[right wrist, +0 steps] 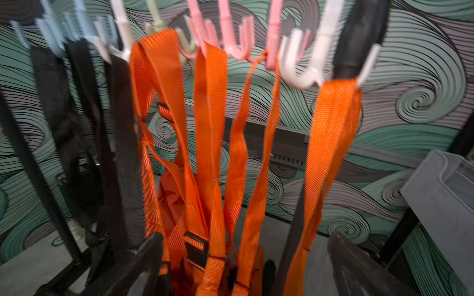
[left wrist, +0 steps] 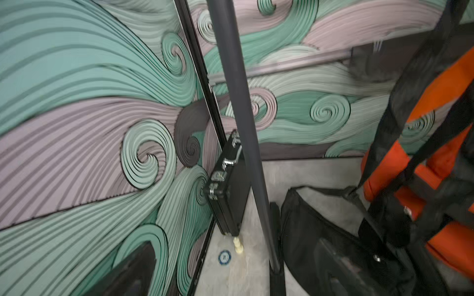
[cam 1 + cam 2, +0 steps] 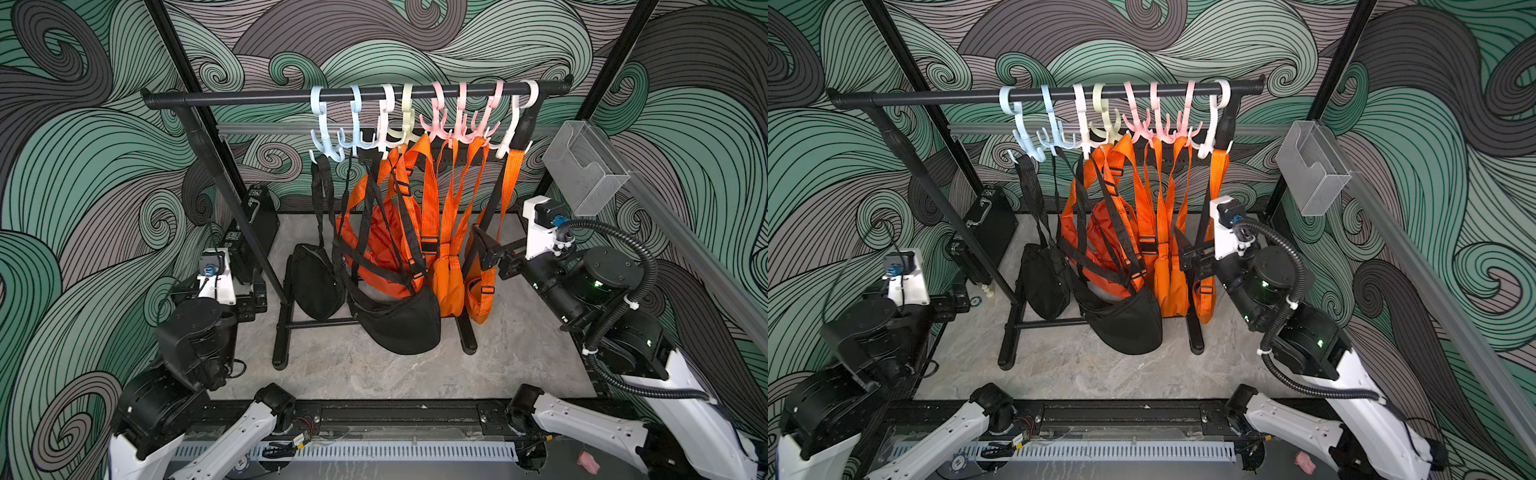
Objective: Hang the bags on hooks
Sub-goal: Reset both arms
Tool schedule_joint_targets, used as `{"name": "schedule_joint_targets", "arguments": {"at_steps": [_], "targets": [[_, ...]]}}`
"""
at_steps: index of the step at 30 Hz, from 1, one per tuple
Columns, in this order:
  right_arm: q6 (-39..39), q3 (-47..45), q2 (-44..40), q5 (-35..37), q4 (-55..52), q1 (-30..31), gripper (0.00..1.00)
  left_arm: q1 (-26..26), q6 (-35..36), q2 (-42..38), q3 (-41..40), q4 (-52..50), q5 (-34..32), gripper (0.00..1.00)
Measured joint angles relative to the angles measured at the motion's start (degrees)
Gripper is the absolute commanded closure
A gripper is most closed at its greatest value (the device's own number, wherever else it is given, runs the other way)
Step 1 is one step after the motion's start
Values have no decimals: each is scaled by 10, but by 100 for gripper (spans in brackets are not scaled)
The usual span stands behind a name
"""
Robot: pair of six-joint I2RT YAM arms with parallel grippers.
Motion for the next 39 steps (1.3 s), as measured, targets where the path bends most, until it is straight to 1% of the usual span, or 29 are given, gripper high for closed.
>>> {"name": "schedule_joint_targets", "arguments": {"at_steps": [5,9,11,13,15,17,20,23,26,29,32,36,39], "targets": [[76,-150,-80,33,-18,-140,1,0,-47,-24,-100,-3,4,1],[139,-222,-92,37,-19,-246,1,0,-68,-26,-163,47,4,1],[166,-266,-87,36,-3,-302,1,0,-76,-14,-197,71,0,2],[180,-314,-87,41,32,-331,1,2,-77,0,-229,96,-9,2],[180,-381,-87,47,90,-345,1,13,-78,9,-263,120,-10,1],[176,-445,-83,50,148,-354,1,36,-87,16,-294,137,-7,2],[161,-494,-52,55,211,-371,1,73,-105,28,-322,162,6,1],[156,-508,-10,55,273,-388,1,109,-116,48,-337,199,17,1],[148,-512,39,54,338,-401,1,134,-126,80,-338,228,25,1],[143,-524,88,53,400,-403,1,152,-126,112,-349,273,30,2],[129,-541,128,41,450,-403,1,166,-125,128,-377,315,36,1],[119,-556,169,23,512,-405,1,189,-127,146,-415,377,49,2],[115,-558,201,4,556,-406,1,208,-134,177,-435,431,54,1]]}}
